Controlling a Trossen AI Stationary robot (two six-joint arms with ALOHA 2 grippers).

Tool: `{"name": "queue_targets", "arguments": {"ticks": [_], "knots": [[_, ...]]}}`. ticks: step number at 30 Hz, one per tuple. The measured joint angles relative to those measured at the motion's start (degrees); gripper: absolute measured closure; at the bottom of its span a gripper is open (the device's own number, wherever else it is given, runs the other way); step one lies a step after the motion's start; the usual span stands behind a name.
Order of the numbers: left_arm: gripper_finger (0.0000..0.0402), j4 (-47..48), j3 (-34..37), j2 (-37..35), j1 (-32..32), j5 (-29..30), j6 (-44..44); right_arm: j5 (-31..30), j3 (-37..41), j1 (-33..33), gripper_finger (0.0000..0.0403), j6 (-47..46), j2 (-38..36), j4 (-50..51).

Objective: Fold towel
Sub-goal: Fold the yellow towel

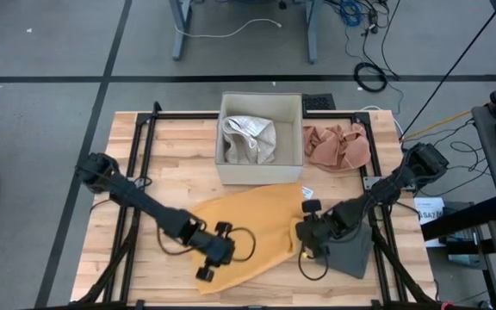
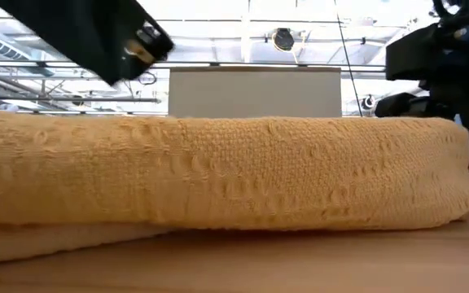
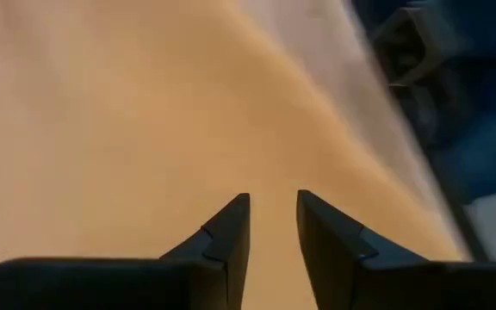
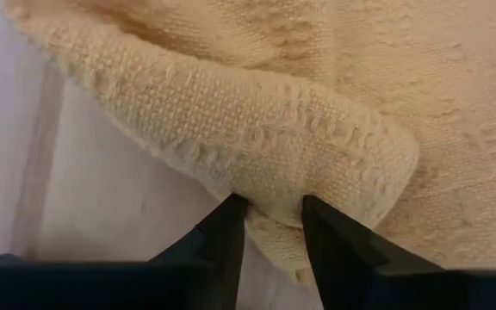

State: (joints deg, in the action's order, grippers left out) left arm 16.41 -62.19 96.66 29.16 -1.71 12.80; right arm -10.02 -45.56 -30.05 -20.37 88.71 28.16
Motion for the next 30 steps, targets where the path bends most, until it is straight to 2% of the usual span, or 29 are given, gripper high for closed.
{"name": "queue_targets", "arguments": {"ticks": [8, 14, 21, 30], "knots": [[0.0298, -3.89, -0.04, 0.31, 9.27, -0.90, 7.12, 1.37, 0.00, 2.44, 0.0327, 3.04, 0.00, -0.55], [0.0298, -4.38, -0.07, 1.21, 13.00, 5.04, 11.14, 1.44, 0.00, 3.02, 0.0332, 3.53, 0.00, -1.75], [0.0298, -5.52, -0.07, 6.63, 13.45, 6.77, 12.78, 1.41, 0.00, 3.00, 0.0332, 3.03, 0.00, -2.29], [0.0298, -8.42, -0.11, 10.58, 11.96, 4.13, 12.17, 2.90, 0.00, 3.00, 0.0332, 1.78, 0.00, -2.21]]}}
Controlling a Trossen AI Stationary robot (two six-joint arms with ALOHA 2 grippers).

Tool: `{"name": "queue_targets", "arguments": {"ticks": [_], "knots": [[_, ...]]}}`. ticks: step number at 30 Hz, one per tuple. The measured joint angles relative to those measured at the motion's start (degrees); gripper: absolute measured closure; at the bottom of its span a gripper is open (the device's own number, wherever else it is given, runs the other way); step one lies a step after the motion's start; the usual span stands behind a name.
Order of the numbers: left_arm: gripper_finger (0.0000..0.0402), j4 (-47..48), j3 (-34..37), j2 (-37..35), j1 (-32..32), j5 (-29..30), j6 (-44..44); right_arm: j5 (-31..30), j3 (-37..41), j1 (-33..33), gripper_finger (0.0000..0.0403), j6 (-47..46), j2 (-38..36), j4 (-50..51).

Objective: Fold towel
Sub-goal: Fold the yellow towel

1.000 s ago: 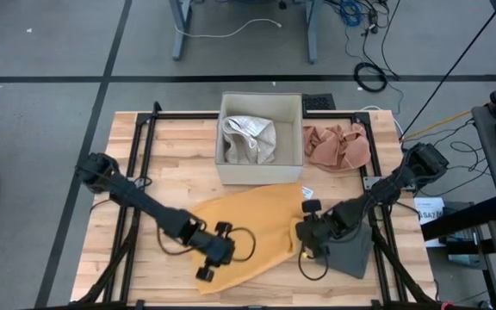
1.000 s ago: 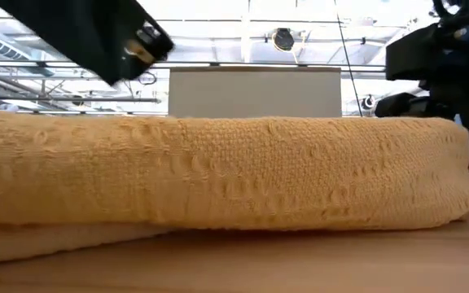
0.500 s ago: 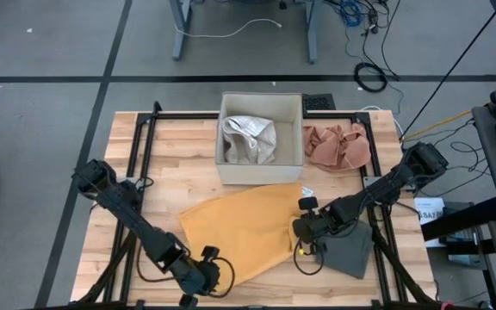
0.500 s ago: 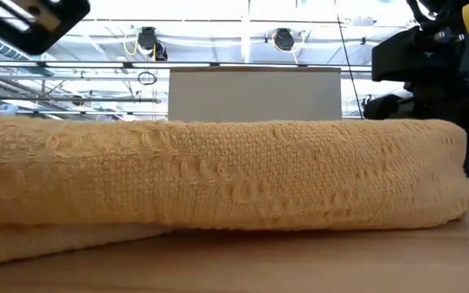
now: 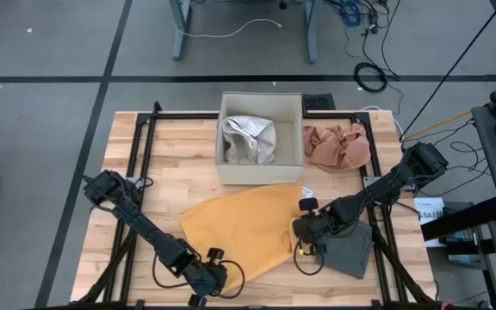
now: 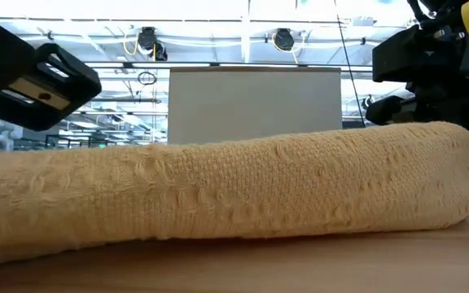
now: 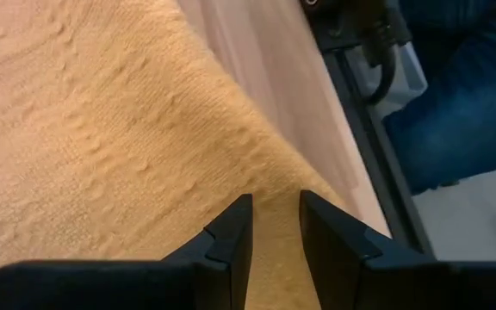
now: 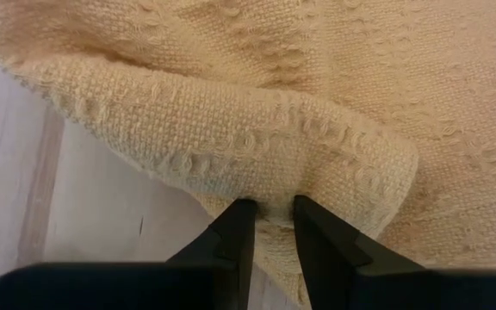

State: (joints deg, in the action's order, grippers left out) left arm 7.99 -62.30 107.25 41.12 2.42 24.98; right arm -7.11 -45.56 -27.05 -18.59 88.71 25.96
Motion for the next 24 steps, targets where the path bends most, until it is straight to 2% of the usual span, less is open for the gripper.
{"name": "queue_targets", "arguments": {"ticks": [2, 6, 15, 24], "knots": [[0.0298, 0.32, 0.00, 0.06, 0.02, 1.33, -1.15, 0.02, 0.00, 0.00, 0.0332, -0.22, 0.00, -0.02], [0.0298, 3.93, -0.04, 0.06, 0.69, 8.43, -2.96, 0.00, 0.00, -0.02, 0.0332, -0.24, 0.00, -0.02], [0.0302, 10.03, -0.04, 0.06, 0.29, 9.25, -3.48, 0.02, 0.00, 0.05, 0.0332, -0.24, 0.00, -0.02], [0.0393, 13.97, -0.20, 0.21, -1.40, 8.80, -8.96, 1.63, 0.00, 0.07, 0.0332, -1.40, 0.00, 0.00]]}}
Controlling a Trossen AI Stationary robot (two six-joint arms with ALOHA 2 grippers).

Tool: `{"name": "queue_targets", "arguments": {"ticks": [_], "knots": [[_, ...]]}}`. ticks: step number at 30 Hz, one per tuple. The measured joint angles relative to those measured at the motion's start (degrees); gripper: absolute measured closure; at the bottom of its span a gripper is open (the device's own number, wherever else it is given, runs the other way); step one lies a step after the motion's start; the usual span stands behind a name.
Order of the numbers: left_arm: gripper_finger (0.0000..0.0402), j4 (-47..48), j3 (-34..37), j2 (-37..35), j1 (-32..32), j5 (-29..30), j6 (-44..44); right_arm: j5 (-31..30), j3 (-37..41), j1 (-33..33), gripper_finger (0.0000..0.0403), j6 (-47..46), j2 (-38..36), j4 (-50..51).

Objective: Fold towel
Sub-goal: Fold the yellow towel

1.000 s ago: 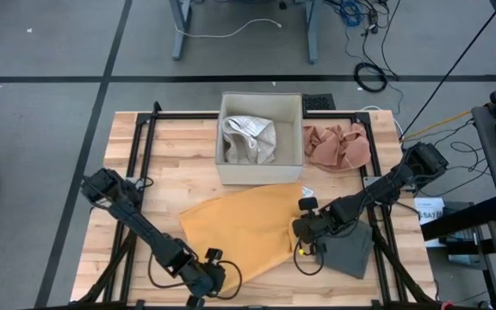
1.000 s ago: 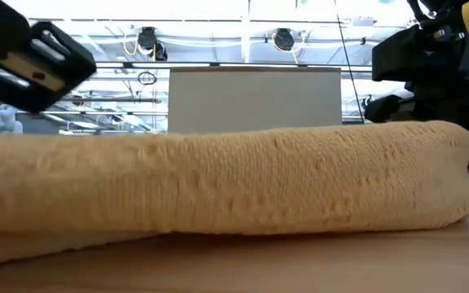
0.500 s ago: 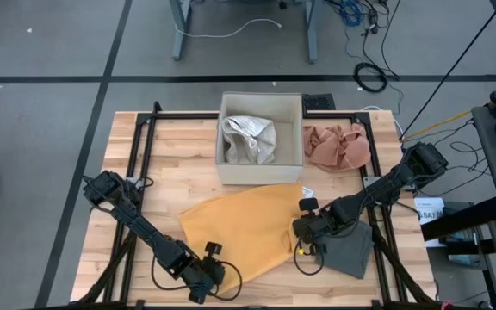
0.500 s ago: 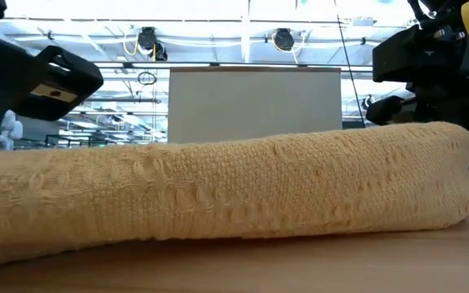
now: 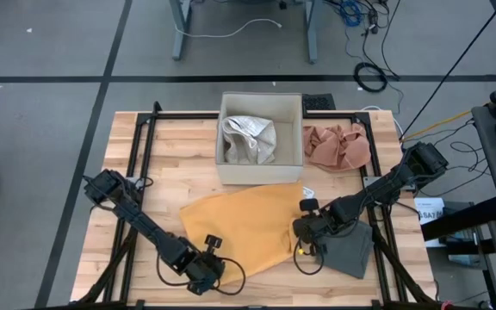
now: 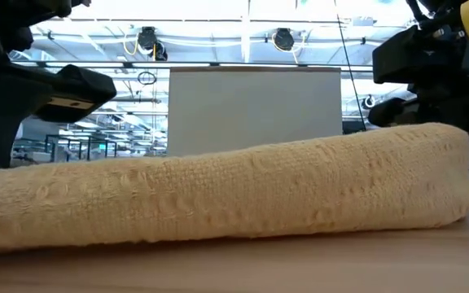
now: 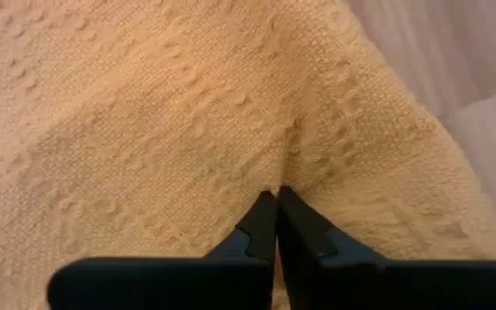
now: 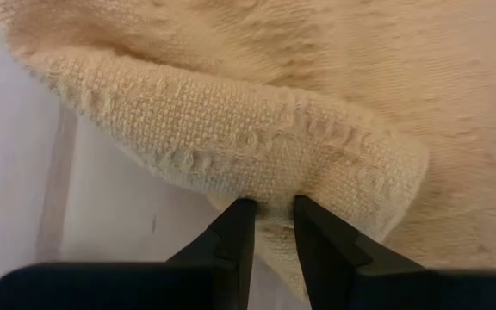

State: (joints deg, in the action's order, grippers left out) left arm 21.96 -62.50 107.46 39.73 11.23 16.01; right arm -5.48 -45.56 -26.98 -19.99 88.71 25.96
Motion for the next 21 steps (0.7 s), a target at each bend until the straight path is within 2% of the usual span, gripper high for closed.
{"name": "queue_targets", "arguments": {"ticks": [6, 10, 14, 17, 21], "knots": [[0.0399, 3.41, 0.17, -2.00, -1.25, -2.45, -3.22, 4.78, 0.00, 0.00, 0.0332, -0.80, 0.00, 0.01], [0.0400, 4.75, 0.24, -6.75, -1.73, -2.80, -6.04, 9.27, 0.02, -0.33, 0.0336, -2.53, 0.00, -1.19], [0.0400, 11.13, 0.18, -12.06, -1.74, -2.69, -6.09, 14.45, 0.03, -1.95, 0.0361, -3.61, -0.23, -4.76], [0.0400, 16.44, 0.18, -15.25, -1.93, 0.27, -5.82, 16.52, 0.04, -3.52, 0.0387, -3.90, -1.35, -7.80], [0.0401, 18.63, 0.15, -15.55, -3.55, 0.64, -5.81, 18.98, 0.04, -5.14, 0.0399, -5.24, -3.70, -11.02]]}}
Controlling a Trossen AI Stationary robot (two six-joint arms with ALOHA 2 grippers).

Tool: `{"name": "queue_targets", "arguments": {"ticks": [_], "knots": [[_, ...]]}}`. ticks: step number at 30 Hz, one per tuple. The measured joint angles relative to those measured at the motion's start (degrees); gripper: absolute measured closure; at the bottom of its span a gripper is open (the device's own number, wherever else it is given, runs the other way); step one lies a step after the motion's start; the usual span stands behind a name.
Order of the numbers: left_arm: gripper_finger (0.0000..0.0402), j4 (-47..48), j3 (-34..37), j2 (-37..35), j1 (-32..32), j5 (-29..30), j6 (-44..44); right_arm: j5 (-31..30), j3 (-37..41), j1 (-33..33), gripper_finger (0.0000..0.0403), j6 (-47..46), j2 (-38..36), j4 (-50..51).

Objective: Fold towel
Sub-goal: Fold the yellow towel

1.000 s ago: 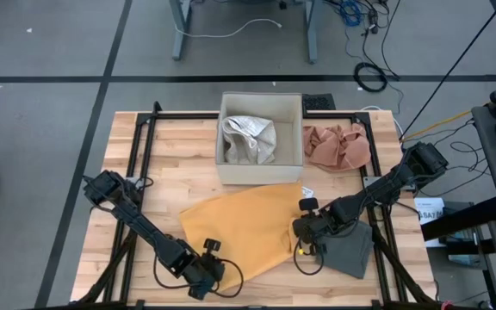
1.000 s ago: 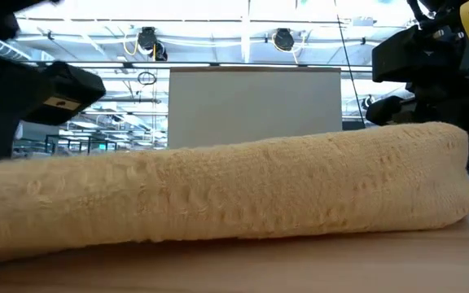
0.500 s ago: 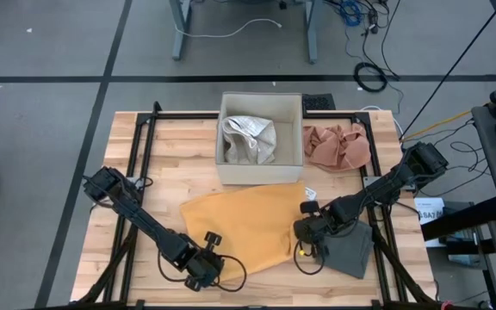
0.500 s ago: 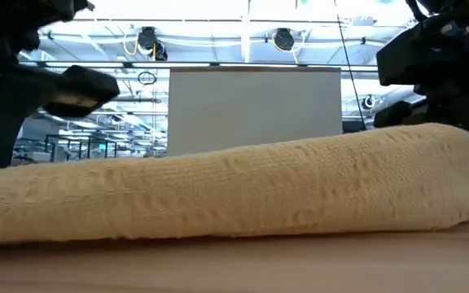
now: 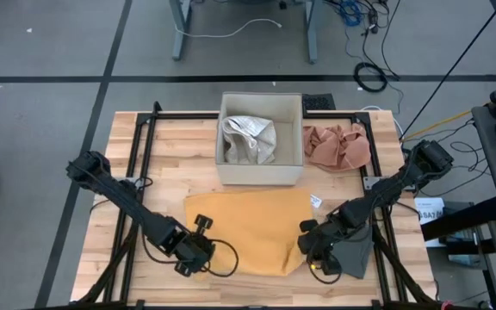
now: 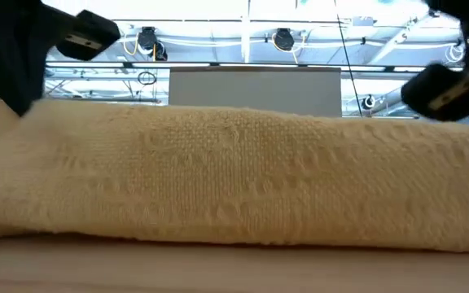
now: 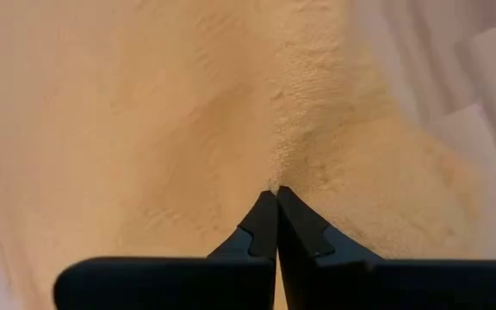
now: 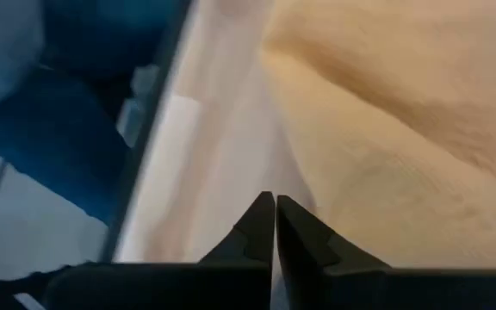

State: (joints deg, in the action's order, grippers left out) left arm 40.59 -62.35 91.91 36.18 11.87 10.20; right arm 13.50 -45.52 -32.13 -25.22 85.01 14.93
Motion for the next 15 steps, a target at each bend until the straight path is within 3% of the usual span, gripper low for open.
{"name": "queue_targets", "arguments": {"ticks": [4, 10, 15], "knots": [[0.0401, 1.10, 0.00, 0.38, -2.21, -0.43, -0.44, -0.40, -0.02, -1.60, 0.0399, -1.48, -3.04, -0.29], [0.0401, 3.57, 0.02, 0.47, -6.14, 0.80, -1.75, -7.53, -0.02, -3.83, 0.0398, -2.09, -7.16, -0.05], [0.0401, 5.03, 0.02, 0.59, -9.37, 0.01, -1.70, -14.28, -0.02, -6.53, 0.0358, 0.84, -7.26, -0.11]]}}
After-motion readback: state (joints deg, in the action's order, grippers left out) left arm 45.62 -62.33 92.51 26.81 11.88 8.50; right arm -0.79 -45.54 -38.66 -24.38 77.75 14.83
